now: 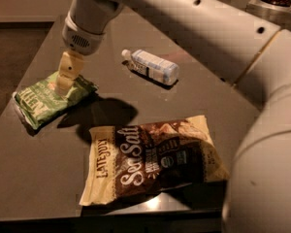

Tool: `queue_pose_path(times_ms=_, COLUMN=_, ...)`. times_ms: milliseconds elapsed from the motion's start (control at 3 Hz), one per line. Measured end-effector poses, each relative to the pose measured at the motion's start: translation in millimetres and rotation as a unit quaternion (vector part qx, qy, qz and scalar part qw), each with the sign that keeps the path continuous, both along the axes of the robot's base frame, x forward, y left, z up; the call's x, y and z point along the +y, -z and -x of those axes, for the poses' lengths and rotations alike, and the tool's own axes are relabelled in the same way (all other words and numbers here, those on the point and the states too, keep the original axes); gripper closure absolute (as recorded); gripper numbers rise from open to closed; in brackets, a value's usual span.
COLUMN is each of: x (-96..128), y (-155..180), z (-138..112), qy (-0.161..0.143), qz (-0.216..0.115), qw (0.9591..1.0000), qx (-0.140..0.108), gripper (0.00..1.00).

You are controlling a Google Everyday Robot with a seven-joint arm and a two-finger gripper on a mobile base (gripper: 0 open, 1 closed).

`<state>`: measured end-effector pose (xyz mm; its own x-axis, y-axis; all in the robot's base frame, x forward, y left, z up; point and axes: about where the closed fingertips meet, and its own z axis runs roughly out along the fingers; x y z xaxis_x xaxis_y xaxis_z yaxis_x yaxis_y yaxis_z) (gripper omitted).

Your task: Move green jalapeno chip bag near brown chip bag

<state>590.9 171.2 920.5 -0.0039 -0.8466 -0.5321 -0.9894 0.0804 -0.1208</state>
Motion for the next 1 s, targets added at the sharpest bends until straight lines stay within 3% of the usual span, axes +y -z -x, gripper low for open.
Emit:
queue_pose_path(times_ms=333, x=30, y=32, z=-7, qy=-0.016, qz=0.028, qw=0.9994, qx=0.012, gripper=0.00)
queue_pose_path(times_ms=1000, x=47, y=61, z=-11, qy=-0.027, qz=0.053, qw=0.9978, qx=0.027, gripper=0.06)
